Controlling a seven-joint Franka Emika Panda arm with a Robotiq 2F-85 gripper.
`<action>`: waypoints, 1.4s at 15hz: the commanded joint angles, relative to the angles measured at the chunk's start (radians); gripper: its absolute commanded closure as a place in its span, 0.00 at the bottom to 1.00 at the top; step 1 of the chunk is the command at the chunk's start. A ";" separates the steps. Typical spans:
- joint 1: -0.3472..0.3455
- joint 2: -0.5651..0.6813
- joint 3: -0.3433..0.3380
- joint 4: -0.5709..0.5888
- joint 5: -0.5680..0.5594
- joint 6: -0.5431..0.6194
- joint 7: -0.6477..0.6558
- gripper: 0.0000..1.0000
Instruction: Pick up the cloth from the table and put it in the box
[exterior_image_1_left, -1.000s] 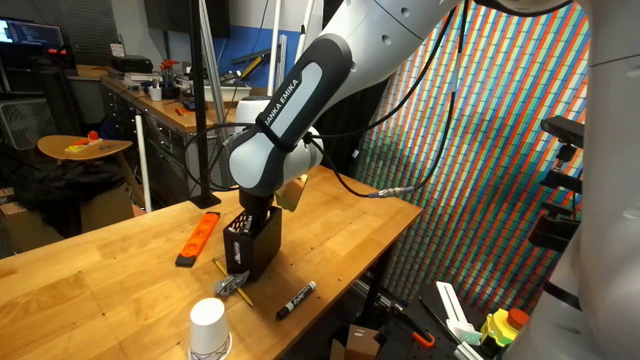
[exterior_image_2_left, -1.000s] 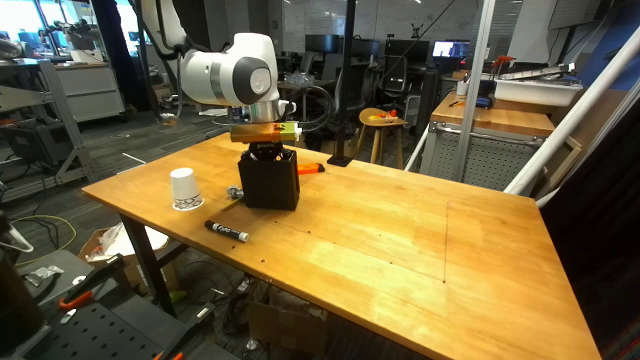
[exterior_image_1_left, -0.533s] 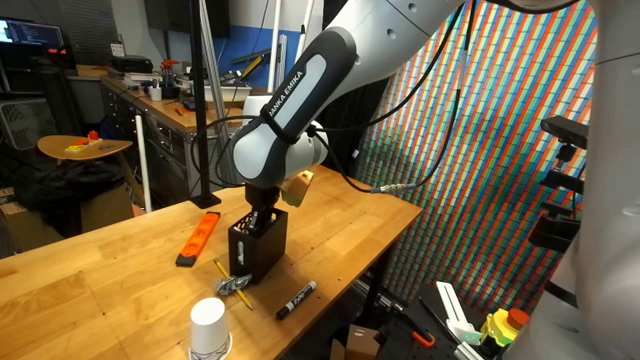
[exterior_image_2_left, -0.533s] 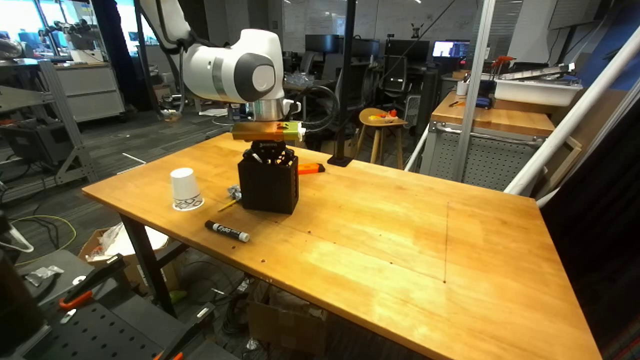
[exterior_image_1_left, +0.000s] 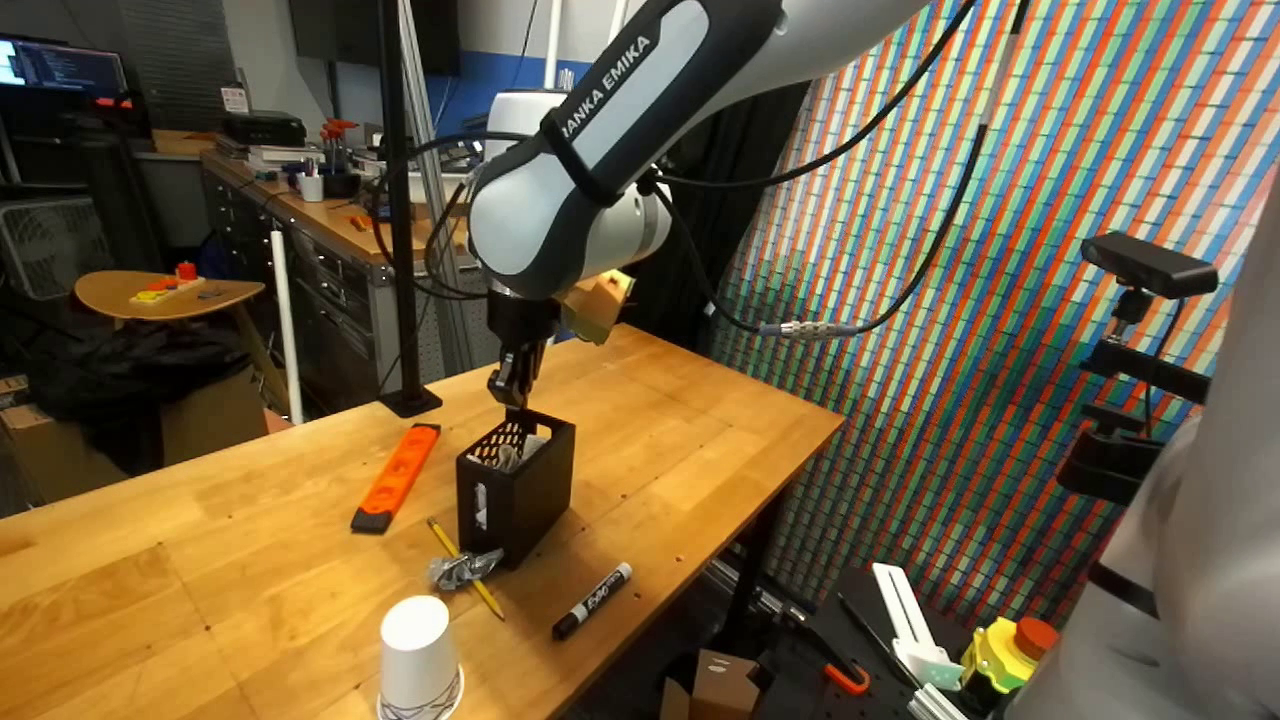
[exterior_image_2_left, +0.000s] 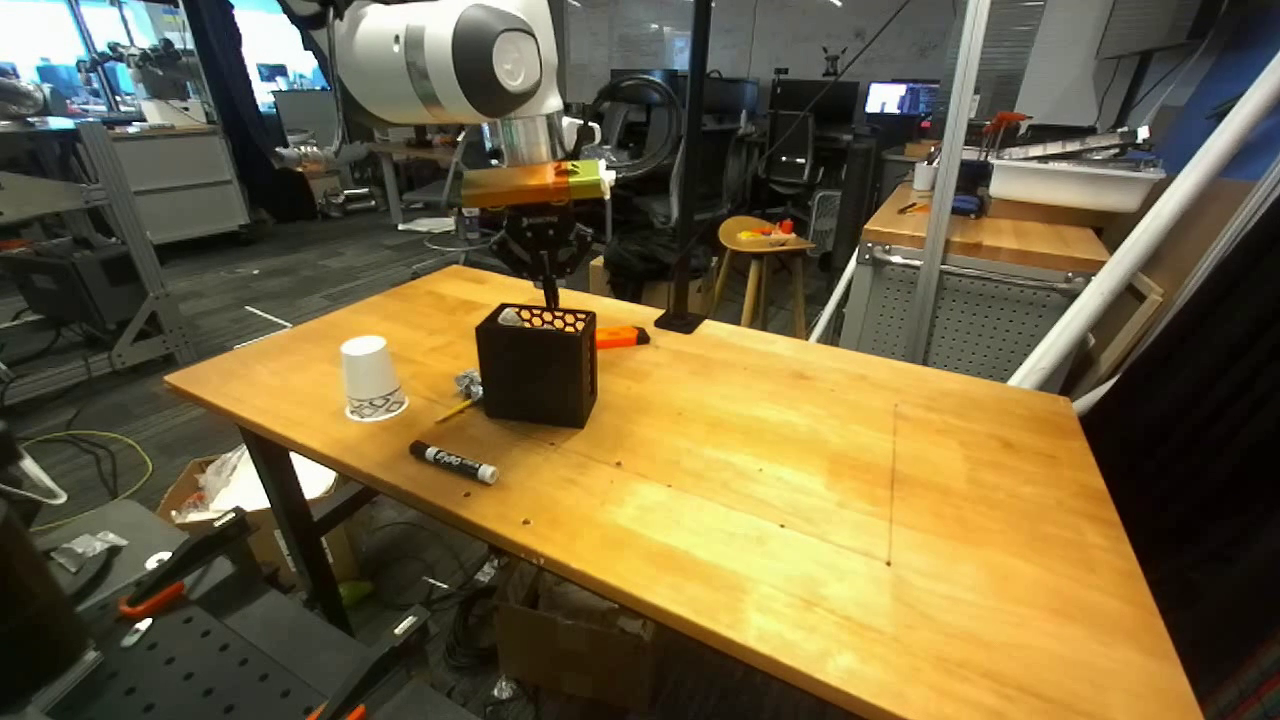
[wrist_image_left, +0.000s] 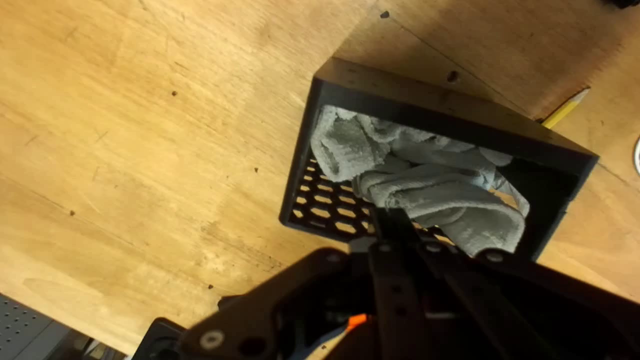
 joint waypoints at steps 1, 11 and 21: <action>0.048 -0.046 0.001 -0.022 -0.027 -0.033 0.042 0.94; 0.122 -0.035 0.014 -0.034 -0.065 -0.046 0.101 0.93; 0.114 -0.004 0.006 -0.017 -0.064 -0.024 0.094 0.94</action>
